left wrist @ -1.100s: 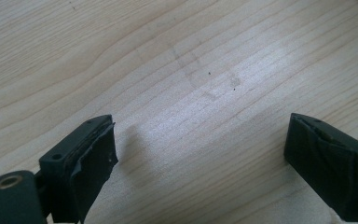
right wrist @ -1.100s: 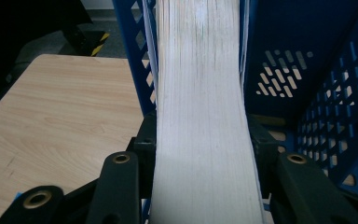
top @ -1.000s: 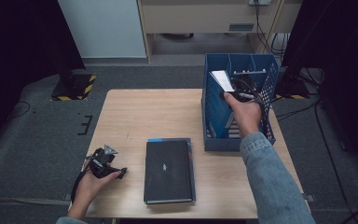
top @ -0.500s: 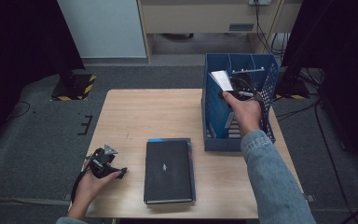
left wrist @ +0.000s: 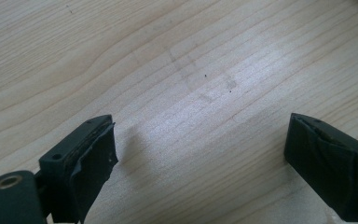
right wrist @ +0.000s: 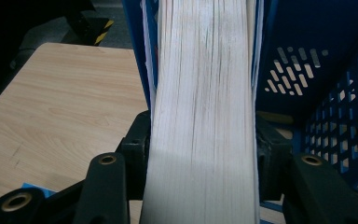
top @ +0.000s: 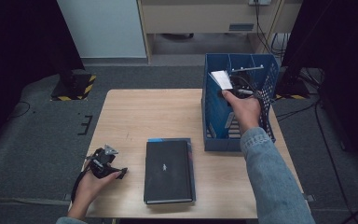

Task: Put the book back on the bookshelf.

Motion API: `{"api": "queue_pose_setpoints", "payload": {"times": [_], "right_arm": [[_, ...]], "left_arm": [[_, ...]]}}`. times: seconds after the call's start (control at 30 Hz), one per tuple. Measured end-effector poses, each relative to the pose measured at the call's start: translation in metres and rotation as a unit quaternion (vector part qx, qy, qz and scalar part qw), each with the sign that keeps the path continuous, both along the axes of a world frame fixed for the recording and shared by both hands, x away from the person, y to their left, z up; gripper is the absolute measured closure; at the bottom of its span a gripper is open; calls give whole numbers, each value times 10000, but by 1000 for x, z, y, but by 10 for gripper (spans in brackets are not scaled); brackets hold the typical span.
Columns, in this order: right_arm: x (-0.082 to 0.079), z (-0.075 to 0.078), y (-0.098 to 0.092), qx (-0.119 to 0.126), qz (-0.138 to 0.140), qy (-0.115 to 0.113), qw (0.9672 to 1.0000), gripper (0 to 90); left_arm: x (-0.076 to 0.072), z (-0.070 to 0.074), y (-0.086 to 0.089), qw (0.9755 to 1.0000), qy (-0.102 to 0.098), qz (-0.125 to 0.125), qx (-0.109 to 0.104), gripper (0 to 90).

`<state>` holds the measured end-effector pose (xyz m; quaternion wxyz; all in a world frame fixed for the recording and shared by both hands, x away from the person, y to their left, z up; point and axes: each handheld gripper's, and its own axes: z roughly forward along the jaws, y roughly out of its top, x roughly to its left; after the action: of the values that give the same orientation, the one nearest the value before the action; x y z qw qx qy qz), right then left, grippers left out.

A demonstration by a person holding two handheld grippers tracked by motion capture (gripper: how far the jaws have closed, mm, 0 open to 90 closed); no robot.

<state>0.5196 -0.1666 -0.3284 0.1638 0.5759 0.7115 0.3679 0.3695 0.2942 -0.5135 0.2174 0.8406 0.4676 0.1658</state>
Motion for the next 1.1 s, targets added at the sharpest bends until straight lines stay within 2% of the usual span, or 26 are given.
{"api": "queue_pose_setpoints", "payload": {"times": [0.17, 0.33, 0.53, 0.83, 1.1], "right_arm": [[0, 1, 1, -32, 8, 9, 10000, 560], [-1, 2, 4, -62, -164, 10, 9998, 588], [1, 4, 4, 30, -310, -8, 9995, 593], [7, 11, 9, -4, -427, -61, 9991, 595], [18, 12, 10, 57, -648, -209, 9977, 595]], "left_arm": [[0, 0, 0, 10000, 6, -10, 10, 84], [0, 0, 0, 10000, 15, -7, 0, 84], [0, 0, -1, 10000, 17, -6, -14, 84], [-1, 0, -1, 10000, 2, -37, -15, 84], [-1, 1, -1, 10000, 2, -52, -7, 84]]}}
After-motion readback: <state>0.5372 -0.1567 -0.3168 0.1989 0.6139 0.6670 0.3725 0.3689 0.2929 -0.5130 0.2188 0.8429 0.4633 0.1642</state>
